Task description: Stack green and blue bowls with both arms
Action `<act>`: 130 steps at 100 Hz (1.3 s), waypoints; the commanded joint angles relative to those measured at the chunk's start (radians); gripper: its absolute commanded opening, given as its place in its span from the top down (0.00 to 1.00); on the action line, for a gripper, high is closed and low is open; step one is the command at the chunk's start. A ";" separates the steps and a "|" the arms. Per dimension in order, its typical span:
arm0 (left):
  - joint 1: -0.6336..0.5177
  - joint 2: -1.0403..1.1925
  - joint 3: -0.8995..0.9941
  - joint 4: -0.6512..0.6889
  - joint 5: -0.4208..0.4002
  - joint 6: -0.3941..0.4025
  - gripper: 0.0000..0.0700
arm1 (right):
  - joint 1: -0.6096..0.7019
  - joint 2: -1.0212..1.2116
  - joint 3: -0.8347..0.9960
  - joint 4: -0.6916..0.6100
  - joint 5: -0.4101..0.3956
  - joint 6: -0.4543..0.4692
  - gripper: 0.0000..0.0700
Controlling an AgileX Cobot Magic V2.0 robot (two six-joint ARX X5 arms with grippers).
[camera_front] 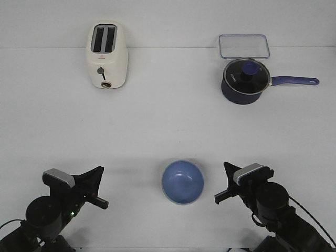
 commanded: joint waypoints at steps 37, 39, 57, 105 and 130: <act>0.471 -0.255 -0.348 0.267 0.004 0.310 0.98 | 0.009 0.000 0.005 0.014 0.001 0.003 0.98; 0.497 -0.270 -0.371 0.277 0.008 0.315 0.98 | 0.009 0.000 0.005 0.014 0.001 0.003 0.98; 0.707 -0.396 -0.576 0.354 0.088 0.329 0.98 | 0.009 0.000 0.005 0.014 0.001 0.003 0.98; 0.740 -0.452 -0.684 0.434 0.134 0.317 0.98 | 0.009 0.000 0.006 0.015 0.001 0.003 0.98; 0.740 -0.451 -0.683 0.436 0.134 0.317 0.98 | 0.009 0.000 0.006 0.015 0.001 0.003 0.98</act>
